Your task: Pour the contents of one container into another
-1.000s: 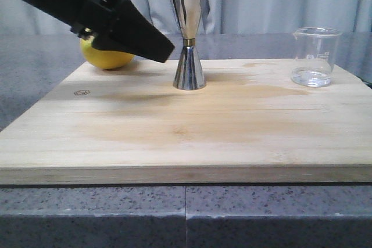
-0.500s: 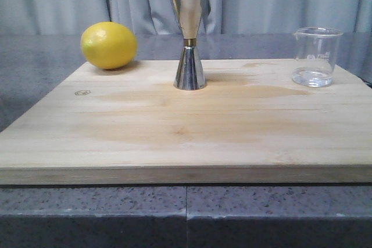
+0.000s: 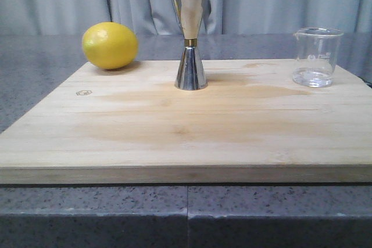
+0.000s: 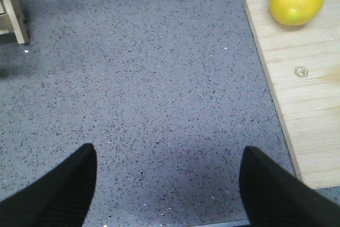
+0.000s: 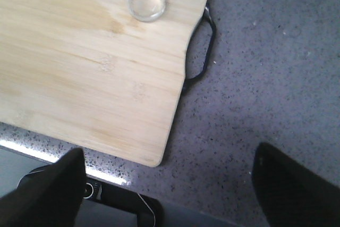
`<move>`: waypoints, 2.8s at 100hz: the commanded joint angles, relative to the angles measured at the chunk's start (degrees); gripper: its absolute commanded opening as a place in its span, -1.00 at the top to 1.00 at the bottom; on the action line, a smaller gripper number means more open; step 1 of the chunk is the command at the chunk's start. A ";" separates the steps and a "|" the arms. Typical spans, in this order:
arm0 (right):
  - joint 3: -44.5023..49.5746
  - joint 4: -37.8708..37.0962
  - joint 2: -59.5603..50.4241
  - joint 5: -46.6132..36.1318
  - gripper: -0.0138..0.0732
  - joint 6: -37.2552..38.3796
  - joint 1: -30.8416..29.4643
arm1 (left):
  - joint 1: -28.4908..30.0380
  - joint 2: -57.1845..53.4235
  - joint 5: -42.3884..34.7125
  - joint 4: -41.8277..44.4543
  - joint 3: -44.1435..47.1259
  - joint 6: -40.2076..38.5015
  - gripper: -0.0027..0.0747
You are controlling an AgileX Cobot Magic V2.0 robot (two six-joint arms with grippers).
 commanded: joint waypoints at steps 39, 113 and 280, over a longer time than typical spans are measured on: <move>9.63 -1.54 -9.57 -18.33 -0.64 7.63 -0.37 | 0.20 -0.11 -0.51 3.31 -1.51 -1.89 -0.23; 11.79 -7.94 -15.04 -16.53 0.85 8.80 -0.37 | 0.20 -0.11 -0.51 1.48 -1.51 -1.99 0.81; 11.79 -8.35 -15.04 -15.84 0.85 8.80 -0.37 | 10.61 -46.09 -73.34 -7.97 69.53 -1.35 0.98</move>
